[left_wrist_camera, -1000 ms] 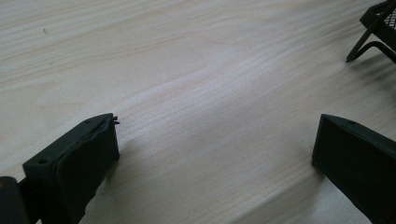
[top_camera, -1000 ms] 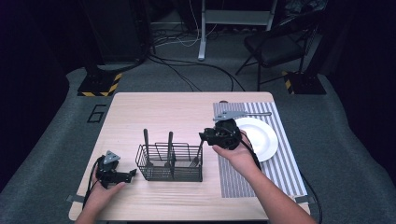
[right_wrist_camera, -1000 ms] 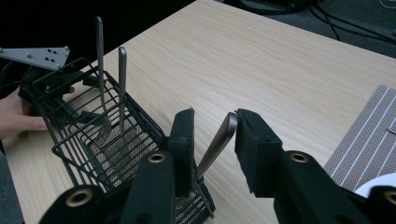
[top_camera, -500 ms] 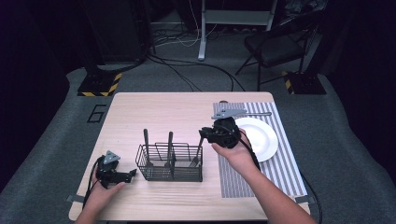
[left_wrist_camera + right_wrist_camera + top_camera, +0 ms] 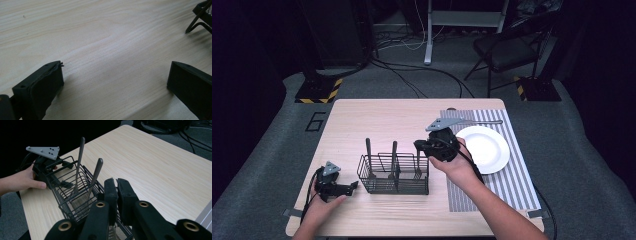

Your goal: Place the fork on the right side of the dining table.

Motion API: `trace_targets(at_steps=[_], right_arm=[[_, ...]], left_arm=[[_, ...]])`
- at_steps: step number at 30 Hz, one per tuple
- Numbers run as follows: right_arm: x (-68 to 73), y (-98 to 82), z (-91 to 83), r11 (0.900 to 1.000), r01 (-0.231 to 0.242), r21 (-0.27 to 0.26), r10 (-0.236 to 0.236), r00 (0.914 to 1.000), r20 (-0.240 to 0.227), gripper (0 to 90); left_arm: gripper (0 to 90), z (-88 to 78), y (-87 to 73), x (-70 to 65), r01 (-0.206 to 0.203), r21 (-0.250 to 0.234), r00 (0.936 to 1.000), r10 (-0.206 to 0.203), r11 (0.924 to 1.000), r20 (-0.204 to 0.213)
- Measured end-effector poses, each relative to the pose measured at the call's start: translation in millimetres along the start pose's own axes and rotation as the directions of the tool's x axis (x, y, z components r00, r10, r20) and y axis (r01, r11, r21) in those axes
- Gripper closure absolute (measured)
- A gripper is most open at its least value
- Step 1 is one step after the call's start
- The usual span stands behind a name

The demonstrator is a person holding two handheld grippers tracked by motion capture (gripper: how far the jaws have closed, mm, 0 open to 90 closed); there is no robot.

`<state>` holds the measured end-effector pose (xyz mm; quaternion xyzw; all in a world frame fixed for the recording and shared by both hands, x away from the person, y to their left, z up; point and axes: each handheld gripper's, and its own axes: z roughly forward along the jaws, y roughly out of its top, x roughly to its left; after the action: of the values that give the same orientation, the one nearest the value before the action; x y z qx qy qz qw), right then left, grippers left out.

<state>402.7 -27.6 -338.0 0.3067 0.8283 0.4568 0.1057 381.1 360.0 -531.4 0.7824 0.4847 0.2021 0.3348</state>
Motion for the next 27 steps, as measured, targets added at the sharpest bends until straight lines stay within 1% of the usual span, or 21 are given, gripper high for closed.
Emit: trace_targets(at_steps=[4,5,6,7,8,9,10,11,16,20,23,24,27], right_arm=[[3.3,3.6,1.1,1.0,0.022,0.01,-0.022,0.9997,-0.007,86.4],[4.7,4.4,0.7,1.0,0.016,0.012,-0.016,0.9999,-0.004,86.6],[4.6,5.5,0.3,1.0,0.023,0.009,-0.023,0.9997,-0.011,86.7],[5.3,6.5,-0.4,1.0,0.014,0.01,-0.014,0.9997,-0.021,86.7],[5.7,7.7,-1.1,1.0,0.017,0.008,-0.017,0.9995,-0.026,86.7],[7.0,8.9,-2.3,1.0,0.015,0.009,-0.015,0.9996,-0.025,86.7],[8.1,10.3,-3.3,1.0,0.023,0.006,-0.023,0.9995,-0.021,86.7],[9.0,11.8,-4.6,1.0,0.031,0.006,-0.031,0.9993,-0.021,86.7],[13.2,20.4,-11.6,0.999,0.042,-0.003,-0.042,0.9987,-0.028,86.7],[15.8,27.8,-17.8,0.999,0.052,-0.009,-0.053,0.9984,-0.023,86.7],[15.5,33.4,-22.8,0.998,0.054,-0.013,-0.054,0.9982,-0.024,86.7],[15.8,35.1,-24.8,0.999,0.043,-0.014,-0.044,0.9988,-0.024,86.7],[14.8,40.6,-30.9,0.999,0.042,-0.022,-0.043,0.9988,-0.023,86.7]], left_arm=[[0.2,0.0,0.0,0.0,0.0,0.0,1.0,0.0,1.0,0.0],[0.2,0.0,0.0,0.0,0.0,0.0,1.0,0.0,1.0,0.001],[0.2,-0.1,0.0,0.0,0.0,0.0,1.0,0.0,1.0,-0.001],[0.2,0.0,0.0,0.0,0.0,0.0,1.0,0.0,1.0,-0.001],[0.2,0.0,0.0,0.0,0.0,0.0,1.0,0.0,1.0,0.001],[0.2,0.0,0.0,0.0,0.0,0.0,1.0,0.0,1.0,0.001],[0.2,0.0,0.0,0.0,0.0,0.0,1.0,0.0,1.0,0.0],[0.2,0.0,0.0,0.0,0.0,0.0,1.0,0.0,1.0,-0.001],[0.2,0.0,0.0,0.0,0.0,0.0,1.0,0.0,1.0,0.0],[0.2,0.0,0.0,0.0,0.0,0.0,1.0,0.0,1.0,0.001],[0.2,0.0,0.0,0.0,0.0,0.0,1.0,0.0,1.0,0.0],[0.2,0.0,0.0,0.0,0.0,0.0,1.0,0.0,1.0,0.0],[0.2,0.0,0.0,0.0,0.0,0.0,1.0,0.0,1.0,0.0]])
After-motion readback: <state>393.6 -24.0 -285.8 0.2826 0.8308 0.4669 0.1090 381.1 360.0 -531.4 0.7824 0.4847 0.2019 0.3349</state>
